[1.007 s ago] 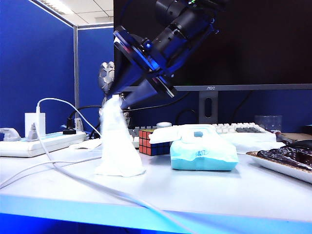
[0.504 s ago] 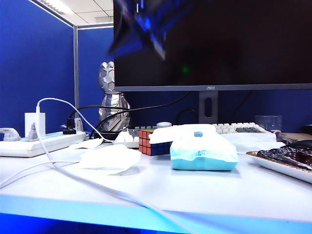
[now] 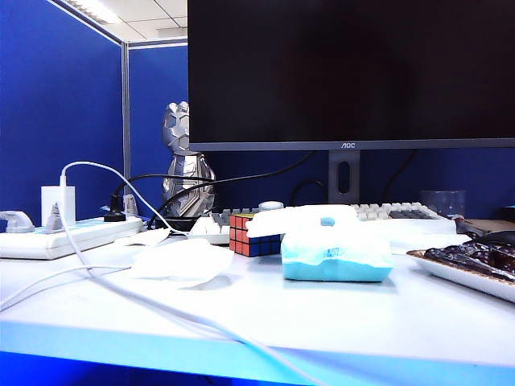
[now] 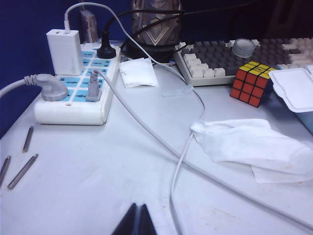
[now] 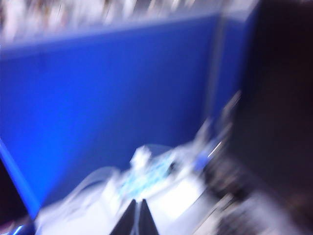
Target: Pull out a wet wipe from the sky blue wet wipes packet and place it on the table.
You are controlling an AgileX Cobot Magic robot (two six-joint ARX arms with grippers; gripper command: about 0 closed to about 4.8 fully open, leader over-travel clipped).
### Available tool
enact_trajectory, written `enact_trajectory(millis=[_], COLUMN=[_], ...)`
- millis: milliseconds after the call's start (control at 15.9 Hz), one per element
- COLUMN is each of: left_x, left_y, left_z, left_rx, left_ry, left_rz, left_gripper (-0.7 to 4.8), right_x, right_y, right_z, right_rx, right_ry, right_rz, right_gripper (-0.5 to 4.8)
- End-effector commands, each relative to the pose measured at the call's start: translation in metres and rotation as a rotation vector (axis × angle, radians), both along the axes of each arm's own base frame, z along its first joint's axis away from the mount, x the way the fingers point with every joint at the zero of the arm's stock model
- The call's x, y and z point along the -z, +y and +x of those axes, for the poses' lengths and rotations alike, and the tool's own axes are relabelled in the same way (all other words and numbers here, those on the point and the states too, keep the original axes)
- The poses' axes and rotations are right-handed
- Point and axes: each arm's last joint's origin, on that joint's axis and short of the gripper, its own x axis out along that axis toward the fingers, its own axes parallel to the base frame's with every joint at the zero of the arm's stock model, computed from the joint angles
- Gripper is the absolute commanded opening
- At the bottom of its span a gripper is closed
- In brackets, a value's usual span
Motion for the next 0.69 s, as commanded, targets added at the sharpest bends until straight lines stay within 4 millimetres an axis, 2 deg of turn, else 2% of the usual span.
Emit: enact_trajectory(millis=[63, 126, 252, 441, 566, 692], left_x=[0.001, 0.001, 0.001, 0.001, 0.001, 0.001], left_y=[0.000, 0.000, 0.000, 0.000, 0.000, 0.000], left_z=[0.000, 0.000, 0.000, 0.000, 0.000, 0.000], left_rx=[0.002, 0.002, 0.002, 0.002, 0.002, 0.002], left_ry=[0.008, 0.008, 0.008, 0.008, 0.008, 0.008], left_rz=[-0.003, -0.003, -0.003, -0.003, -0.003, -0.003], left_gripper=[-0.02, -0.02, -0.02, -0.02, -0.02, -0.02], right_x=[-0.037, -0.048, -0.055, -0.043, -0.027, -0.008], right_y=[-0.048, -0.073, -0.112, -0.159, -0.177, -0.182], right_z=[-0.063, -0.096, -0.150, -0.211, -0.231, -0.234], right_rx=[0.100, 0.142, 0.163, 0.292, 0.394, 0.482], right_ry=[-0.143, -0.186, -0.242, -0.223, -0.164, -0.147], right_rz=[0.052, 0.078, 0.105, 0.084, 0.019, -0.036], right_gripper=[-0.05, -0.05, -0.05, -0.05, -0.05, -0.05])
